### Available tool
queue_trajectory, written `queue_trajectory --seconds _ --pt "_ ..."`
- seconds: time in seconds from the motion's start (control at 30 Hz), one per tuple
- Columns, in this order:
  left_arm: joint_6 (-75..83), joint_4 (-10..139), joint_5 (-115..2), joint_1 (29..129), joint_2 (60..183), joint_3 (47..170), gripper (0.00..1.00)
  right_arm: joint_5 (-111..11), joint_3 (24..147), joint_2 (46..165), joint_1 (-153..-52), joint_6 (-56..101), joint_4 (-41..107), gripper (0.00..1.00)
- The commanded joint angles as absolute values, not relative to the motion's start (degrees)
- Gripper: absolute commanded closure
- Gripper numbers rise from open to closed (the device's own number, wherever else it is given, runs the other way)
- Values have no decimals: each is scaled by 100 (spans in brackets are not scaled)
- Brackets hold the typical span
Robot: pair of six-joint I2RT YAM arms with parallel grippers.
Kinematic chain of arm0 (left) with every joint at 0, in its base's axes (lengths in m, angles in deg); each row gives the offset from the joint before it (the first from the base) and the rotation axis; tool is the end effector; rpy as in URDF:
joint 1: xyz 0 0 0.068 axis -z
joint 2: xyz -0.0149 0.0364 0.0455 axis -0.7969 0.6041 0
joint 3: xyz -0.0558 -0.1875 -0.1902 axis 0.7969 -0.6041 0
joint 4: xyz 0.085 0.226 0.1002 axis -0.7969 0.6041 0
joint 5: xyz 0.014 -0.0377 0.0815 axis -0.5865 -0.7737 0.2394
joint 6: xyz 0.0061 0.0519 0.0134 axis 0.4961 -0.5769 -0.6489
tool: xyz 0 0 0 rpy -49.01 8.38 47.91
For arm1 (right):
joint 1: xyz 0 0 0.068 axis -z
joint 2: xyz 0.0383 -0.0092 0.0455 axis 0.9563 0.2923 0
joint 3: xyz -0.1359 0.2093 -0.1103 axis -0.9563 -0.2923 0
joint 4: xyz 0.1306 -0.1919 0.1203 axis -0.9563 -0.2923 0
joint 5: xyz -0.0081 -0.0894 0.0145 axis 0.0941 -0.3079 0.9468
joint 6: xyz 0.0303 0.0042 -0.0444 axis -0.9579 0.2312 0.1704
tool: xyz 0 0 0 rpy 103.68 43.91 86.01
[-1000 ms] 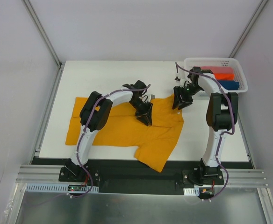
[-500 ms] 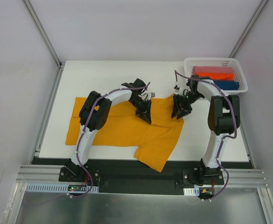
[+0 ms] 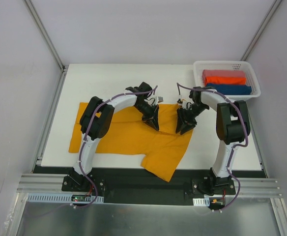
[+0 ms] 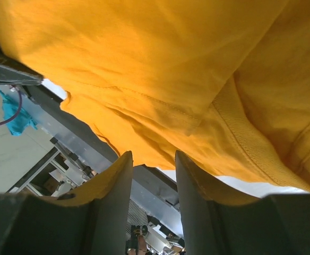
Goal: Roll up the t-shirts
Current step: Fold the T-shirt at the center of the board.
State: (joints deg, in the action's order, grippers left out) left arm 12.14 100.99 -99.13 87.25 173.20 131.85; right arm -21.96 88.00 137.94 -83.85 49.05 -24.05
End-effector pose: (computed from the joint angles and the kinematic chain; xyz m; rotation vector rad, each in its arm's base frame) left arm 0.3622 -0.2818 0.1582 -0.6284 -2.6712 1.4236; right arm 0.3437 0.0873 0.1611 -0.7677 2.8831 0.9745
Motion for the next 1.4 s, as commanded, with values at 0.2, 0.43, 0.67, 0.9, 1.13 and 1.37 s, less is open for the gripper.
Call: queue_trajectory --seconds 0.2,0.43,0.67,0.9,1.13,1.37 --pt "1045 10166 -10097 8703 17134 13331 100 -2921 8881 13798 -8504 4658 -2346 60" --pt "1028 10193 -10071 8694 17169 13384 100 -2798 8917 14000 -8654 4596 -2294 63" --pt "1010 10210 -10053 8668 17187 13392 100 -2886 8961 14123 -8742 4491 -2267 65" --pt "922 10254 -9992 8641 17239 13357 100 -2948 9057 14203 -8707 4491 -2267 83" --pt "633 10456 -9571 8606 17274 13471 100 -2825 9084 13940 -8619 4473 -2363 99" --pt "377 10641 -9324 8588 17283 13630 100 -2377 8619 13237 -8601 4289 -2557 99"
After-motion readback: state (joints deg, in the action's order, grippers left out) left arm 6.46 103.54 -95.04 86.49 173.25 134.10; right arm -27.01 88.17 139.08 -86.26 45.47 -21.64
